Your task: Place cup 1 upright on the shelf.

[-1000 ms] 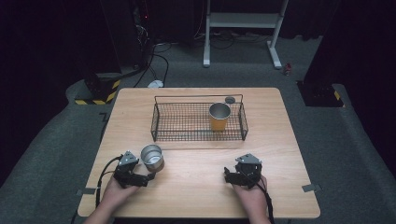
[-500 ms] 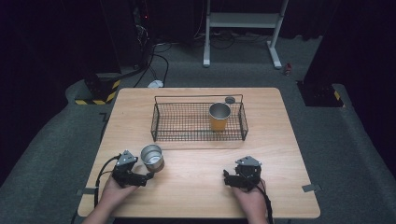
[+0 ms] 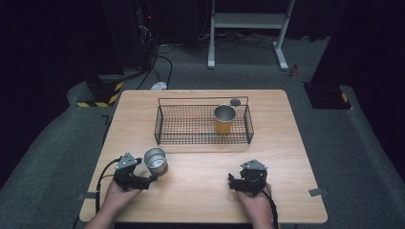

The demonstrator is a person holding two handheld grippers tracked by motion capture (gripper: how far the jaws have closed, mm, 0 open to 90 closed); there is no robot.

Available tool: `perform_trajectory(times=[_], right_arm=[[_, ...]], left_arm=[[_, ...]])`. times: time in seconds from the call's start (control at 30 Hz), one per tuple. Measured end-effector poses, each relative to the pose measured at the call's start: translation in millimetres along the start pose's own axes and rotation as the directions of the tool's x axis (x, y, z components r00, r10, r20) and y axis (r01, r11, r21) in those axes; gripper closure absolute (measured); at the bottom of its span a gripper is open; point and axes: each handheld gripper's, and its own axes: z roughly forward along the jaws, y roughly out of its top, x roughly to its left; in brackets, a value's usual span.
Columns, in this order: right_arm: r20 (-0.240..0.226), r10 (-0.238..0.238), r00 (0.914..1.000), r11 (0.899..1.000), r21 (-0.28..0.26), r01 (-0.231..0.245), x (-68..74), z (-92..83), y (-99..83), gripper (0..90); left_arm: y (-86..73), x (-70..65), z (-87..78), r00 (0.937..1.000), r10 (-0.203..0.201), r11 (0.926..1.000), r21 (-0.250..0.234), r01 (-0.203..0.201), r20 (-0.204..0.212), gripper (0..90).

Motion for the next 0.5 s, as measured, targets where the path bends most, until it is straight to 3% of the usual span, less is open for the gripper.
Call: perform_trajectory(times=[0.23, 0.3, 0.47, 0.5], right_arm=[[0.000, 0.000, 1.0000, 1.000, 0.000, 0.000, 0.0, 0.0, 0.0, 9.8], [0.000, 0.000, 1.0000, 1.000, 0.000, 0.000, -0.1, 0.0, 0.0, 9.9], [-0.001, 0.005, 1.0000, 1.000, 0.003, -0.005, 0.1, 0.0, 0.3, 9.7], [-0.002, 0.005, 1.0000, 1.000, 0.003, -0.005, 0.0, 0.1, 0.4, 9.7]], left_arm=[[2.2, 1.8, 5.1, 1.0000, -0.003, 0.9997, -0.026, 0.003, -0.001, 0.7], [2.9, 1.1, 4.2, 0.9995, -0.023, 0.9986, -0.047, 0.022, -0.022, 0.6], [3.8, -1.4, 4.0, 0.9987, -0.015, 0.9972, -0.074, 0.012, -0.048, 0.5], [3.8, 0.0, 4.8, 0.9982, -0.029, 0.9967, -0.078, 0.025, -0.052, 0.6]])
